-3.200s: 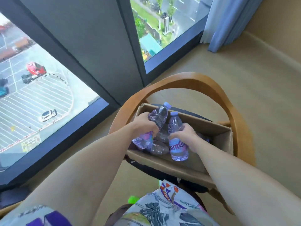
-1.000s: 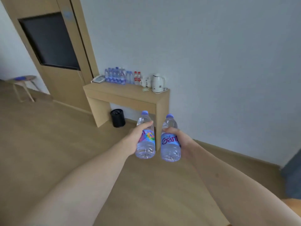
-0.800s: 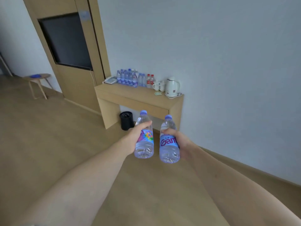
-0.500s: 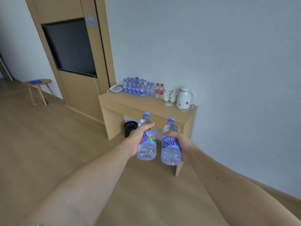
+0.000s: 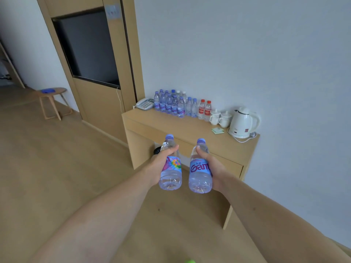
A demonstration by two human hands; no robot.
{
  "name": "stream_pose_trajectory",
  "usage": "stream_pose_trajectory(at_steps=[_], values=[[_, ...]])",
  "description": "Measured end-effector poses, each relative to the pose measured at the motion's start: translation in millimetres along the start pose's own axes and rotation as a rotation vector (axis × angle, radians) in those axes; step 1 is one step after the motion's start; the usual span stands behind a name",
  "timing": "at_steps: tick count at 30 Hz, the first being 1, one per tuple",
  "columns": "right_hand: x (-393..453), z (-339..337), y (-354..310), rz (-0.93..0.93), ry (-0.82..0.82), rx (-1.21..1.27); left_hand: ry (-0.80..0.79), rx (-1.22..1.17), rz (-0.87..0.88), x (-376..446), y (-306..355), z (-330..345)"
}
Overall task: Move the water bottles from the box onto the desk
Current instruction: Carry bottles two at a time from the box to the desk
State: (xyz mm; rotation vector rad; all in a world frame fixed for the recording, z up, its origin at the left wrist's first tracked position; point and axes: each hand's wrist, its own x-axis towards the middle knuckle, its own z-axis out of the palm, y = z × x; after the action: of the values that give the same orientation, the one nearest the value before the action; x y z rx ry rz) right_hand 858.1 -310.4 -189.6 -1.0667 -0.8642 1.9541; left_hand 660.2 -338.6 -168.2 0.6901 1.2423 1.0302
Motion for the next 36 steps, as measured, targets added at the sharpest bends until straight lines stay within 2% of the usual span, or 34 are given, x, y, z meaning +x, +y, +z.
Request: stream_pose_trajectory(at_steps=[6, 12, 20, 29, 36], values=[[115, -2, -59, 0.021, -0.066, 0.139, -0.02, -0.03, -0.013, 108, 60, -1], [211, -8, -128, 0.013, -0.124, 0.091, -0.042, -0.031, -0.008, 200, 124, 9], [314, -16, -155, 0.084, -0.037, 0.026, -0.024, -0.081, -0.104, 308, 162, -9], [440, -14, -187, 0.022, 0.115, 0.023, -0.041, 0.106, -0.087, 459, 218, -51], [527, -7, -225, -0.046, 0.316, 0.101, -0.222, 0.252, -0.08, 562, 282, -74]])
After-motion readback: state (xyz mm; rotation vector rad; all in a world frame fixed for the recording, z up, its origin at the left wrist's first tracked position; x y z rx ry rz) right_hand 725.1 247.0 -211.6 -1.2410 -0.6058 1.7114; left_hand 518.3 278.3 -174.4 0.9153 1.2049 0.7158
